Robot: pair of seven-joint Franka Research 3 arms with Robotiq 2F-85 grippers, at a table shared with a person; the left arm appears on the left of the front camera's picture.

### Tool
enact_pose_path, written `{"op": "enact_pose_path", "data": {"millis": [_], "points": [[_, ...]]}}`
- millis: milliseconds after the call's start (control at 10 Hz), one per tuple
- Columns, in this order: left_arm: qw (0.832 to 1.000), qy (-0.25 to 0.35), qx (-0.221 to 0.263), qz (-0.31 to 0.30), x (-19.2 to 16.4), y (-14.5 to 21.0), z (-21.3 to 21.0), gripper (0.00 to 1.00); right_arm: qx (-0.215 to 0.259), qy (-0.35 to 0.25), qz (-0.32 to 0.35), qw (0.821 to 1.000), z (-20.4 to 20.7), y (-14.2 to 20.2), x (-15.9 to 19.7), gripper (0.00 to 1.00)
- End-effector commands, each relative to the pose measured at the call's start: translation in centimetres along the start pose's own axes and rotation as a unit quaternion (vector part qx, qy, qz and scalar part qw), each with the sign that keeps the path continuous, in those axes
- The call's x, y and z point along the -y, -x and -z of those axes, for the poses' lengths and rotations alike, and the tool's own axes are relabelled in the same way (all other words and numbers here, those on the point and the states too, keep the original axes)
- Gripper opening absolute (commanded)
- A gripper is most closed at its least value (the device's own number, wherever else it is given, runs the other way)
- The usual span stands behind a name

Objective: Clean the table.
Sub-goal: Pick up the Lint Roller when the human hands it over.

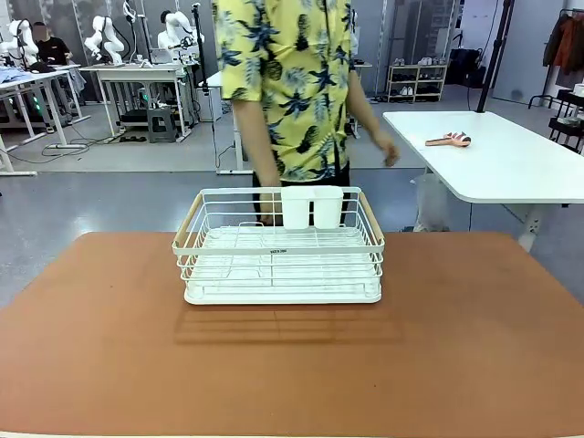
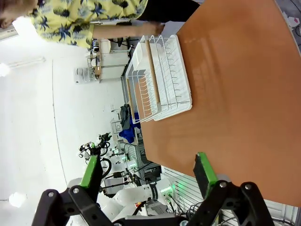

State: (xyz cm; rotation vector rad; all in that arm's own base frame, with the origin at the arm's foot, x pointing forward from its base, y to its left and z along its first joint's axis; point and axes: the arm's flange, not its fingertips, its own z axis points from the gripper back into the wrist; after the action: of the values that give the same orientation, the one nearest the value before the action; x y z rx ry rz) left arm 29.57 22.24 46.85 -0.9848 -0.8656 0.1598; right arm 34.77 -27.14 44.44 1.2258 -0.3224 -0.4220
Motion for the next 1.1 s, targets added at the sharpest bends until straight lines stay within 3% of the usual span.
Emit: {"op": "enact_pose_path", "data": {"millis": [0,1000], "points": [[1.0,0.001,0.002,0.0,0.0,-0.05,-0.05,1.0,0.001,-0.006,0.0,1.0,-0.17,0.08,-0.08,1.0],[1.0,0.001,0.002,0.0,0.0,-0.05,-0.05,1.0,0.001,-0.006,0.0,1.0,-0.17,0.08,-0.08,1.0]]}}
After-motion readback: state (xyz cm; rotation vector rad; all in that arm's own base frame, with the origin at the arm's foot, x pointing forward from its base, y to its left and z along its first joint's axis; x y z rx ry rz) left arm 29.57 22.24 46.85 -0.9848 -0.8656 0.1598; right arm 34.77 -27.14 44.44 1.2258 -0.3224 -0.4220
